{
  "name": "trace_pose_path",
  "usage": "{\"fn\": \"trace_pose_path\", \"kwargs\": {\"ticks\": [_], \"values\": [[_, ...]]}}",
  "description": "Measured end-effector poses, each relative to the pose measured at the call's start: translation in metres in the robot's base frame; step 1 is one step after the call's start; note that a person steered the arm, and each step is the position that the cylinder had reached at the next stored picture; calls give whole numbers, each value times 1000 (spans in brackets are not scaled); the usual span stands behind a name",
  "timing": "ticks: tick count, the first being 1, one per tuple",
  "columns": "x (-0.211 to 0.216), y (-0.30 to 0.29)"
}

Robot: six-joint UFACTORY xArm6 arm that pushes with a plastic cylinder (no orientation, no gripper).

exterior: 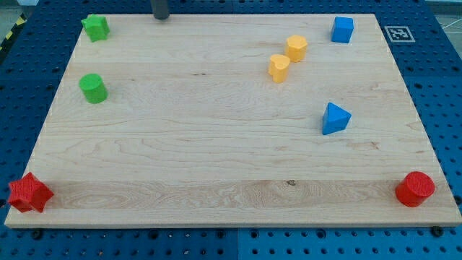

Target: Point your arm to the top left

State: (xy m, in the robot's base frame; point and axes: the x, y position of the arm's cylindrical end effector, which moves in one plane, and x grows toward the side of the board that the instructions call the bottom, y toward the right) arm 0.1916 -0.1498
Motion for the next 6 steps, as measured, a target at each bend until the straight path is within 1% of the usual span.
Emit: {"fn": "trace_pose_path", "kwargs": {"ticks": [1, 4, 5, 6], "values": [[1, -19], [0, -38], [0, -78], [0, -82]]}}
